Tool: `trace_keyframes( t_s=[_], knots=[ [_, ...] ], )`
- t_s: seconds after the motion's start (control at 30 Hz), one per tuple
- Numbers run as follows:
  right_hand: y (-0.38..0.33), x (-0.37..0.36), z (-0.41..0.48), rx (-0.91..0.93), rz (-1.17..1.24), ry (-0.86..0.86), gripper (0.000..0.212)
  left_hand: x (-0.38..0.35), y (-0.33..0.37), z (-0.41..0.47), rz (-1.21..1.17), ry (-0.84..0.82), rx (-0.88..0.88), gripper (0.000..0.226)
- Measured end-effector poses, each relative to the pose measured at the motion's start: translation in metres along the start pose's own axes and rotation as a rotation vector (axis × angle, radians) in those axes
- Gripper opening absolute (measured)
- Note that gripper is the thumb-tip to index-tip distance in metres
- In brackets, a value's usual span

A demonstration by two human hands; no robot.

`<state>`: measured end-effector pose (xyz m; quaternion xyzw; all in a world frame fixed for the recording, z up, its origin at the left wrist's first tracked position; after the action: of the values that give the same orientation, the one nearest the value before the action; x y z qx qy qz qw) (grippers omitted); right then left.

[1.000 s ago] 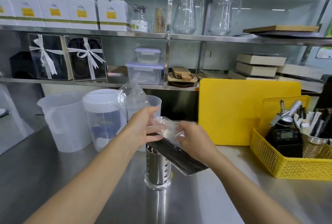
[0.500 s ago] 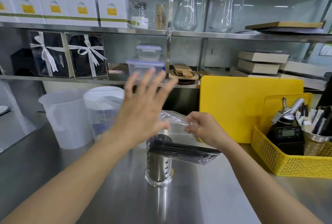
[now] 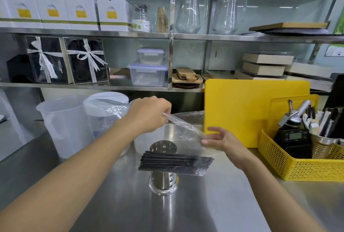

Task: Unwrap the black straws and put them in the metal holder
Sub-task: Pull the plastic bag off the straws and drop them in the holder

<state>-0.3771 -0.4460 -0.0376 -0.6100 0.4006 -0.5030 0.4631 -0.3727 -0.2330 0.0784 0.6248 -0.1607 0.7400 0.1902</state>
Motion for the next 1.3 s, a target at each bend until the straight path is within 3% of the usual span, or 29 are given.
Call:
trace_keyframes(
  t_s=[0.07, 0.13, 0.23, 0.27, 0.37, 0.47, 0.6, 0.67, 0.73, 0.8, 0.9, 0.93, 1.03, 1.13, 1.23, 1.3],
  knots=[
    [0.008, 0.0, -0.001, 0.011, 0.029, -0.033, 0.038, 0.004, 0.0, 0.001, -0.031, -0.022, 0.005, 0.013],
    [0.008, 0.001, -0.002, 0.123, 0.102, 0.072, 0.01, 0.011, 0.002, 0.001, -0.052, 0.034, -0.003, 0.01],
    [0.0, 0.006, -0.005, 0.315, 0.278, 0.343, 0.013, 0.022, 0.0, -0.001, -0.078, 0.233, -0.016, 0.005],
    [-0.003, 0.005, -0.005, 0.329, 0.235, 0.363, 0.013, 0.021, 0.0, 0.0, -0.067, 0.219, -0.023, 0.005],
    [0.003, -0.01, -0.001, 0.226, 0.019, 0.251, 0.013, 0.004, 0.0, 0.001, 0.038, -0.019, -0.046, 0.01],
    [0.007, -0.012, 0.003, 0.238, 0.092, 0.277, 0.021, 0.002, -0.006, 0.006, 0.027, 0.003, -0.025, 0.012],
    [0.014, -0.02, 0.006, 0.206, 0.154, 0.139, 0.024, 0.0, -0.01, 0.007, 0.016, -0.035, -0.012, 0.011],
    [0.016, -0.018, 0.003, 0.214, 0.24, 0.136, 0.039, 0.002, -0.012, 0.006, -0.02, -0.041, -0.026, 0.014],
    [0.015, -0.018, 0.0, 0.245, 0.33, 0.095, 0.031, 0.002, -0.013, 0.006, -0.087, -0.078, -0.06, 0.019],
    [0.011, -0.018, 0.0, 0.275, 0.393, 0.09, 0.027, 0.005, -0.012, 0.006, -0.157, -0.145, -0.086, 0.031],
    [0.009, -0.014, -0.001, 0.31, 0.473, 0.165, 0.044, 0.013, -0.014, 0.003, -0.372, -0.223, -0.122, 0.06],
    [0.01, -0.013, -0.002, 0.313, 0.506, 0.174, 0.043, 0.016, -0.015, 0.002, -0.433, -0.222, -0.137, 0.058],
    [0.007, -0.014, -0.005, 0.319, 0.513, 0.139, 0.044, 0.019, -0.021, 0.003, -0.401, -0.214, -0.169, 0.023],
    [0.008, -0.014, -0.006, 0.298, 0.473, 0.15, 0.042, 0.013, -0.016, 0.005, -0.279, -0.151, -0.157, 0.032],
    [0.01, -0.013, -0.006, 0.294, 0.473, 0.16, 0.011, 0.007, -0.008, 0.007, -0.136, -0.08, -0.142, 0.02],
    [0.013, -0.011, -0.007, 0.305, 0.499, 0.182, 0.008, 0.011, -0.007, 0.005, -0.107, 0.031, -0.137, 0.015]
  ],
)
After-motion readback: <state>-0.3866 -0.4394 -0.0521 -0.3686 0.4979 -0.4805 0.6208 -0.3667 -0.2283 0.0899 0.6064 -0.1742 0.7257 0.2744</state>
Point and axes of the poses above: each hand's wrist, its own z-axis towards the middle knuckle, its own x-axis out of the back of the hand, y = z × x, the point moved 4 cm from there along z, towards the middle knuckle, and after that the axes turned 11 degrees about -y, right-handed, at the moved point
